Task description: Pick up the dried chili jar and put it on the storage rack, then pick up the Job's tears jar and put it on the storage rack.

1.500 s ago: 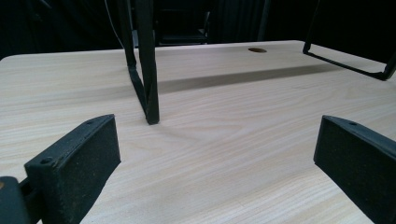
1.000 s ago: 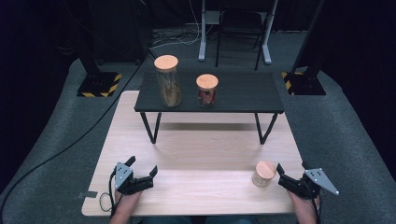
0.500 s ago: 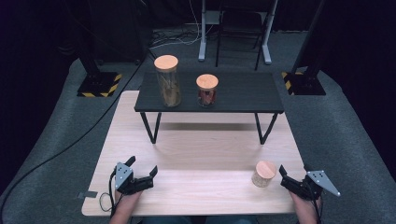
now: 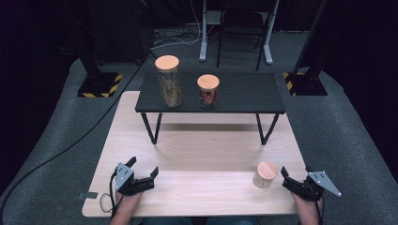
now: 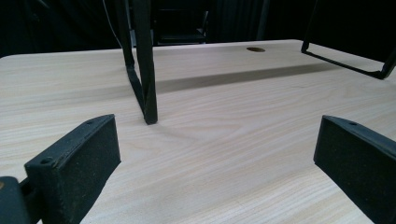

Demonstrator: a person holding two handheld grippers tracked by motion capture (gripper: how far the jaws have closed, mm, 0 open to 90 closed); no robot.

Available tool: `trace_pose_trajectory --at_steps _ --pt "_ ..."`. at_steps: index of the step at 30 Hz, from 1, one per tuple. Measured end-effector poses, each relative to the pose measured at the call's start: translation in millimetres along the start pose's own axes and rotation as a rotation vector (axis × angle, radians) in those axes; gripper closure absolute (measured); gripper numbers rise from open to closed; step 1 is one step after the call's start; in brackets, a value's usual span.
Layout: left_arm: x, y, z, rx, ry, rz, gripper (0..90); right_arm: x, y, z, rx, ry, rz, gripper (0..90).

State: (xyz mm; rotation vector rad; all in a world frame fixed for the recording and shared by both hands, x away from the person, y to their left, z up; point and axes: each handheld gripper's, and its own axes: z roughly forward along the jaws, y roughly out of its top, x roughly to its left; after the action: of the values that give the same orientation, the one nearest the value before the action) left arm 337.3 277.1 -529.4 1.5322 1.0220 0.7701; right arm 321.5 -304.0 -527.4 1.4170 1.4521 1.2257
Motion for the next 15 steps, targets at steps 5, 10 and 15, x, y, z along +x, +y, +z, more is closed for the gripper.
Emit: trace_pose_trajectory --at_steps 5,10,15 --pt "-0.2 0.0 0.0 -0.001 0.001 0.000 0.0 0.1 0.1 0.4 0.003 -0.003 -0.001 1.5" --pt "-0.1 0.0 0.0 0.000 0.001 0.000 0.0 -1.0 -0.1 -0.3 -0.006 -0.003 0.010 1.5" --pt "-0.1 0.0 0.1 0.000 0.000 0.000 0.0 -1.5 -0.2 -0.7 -0.009 0.000 0.015 1.4"
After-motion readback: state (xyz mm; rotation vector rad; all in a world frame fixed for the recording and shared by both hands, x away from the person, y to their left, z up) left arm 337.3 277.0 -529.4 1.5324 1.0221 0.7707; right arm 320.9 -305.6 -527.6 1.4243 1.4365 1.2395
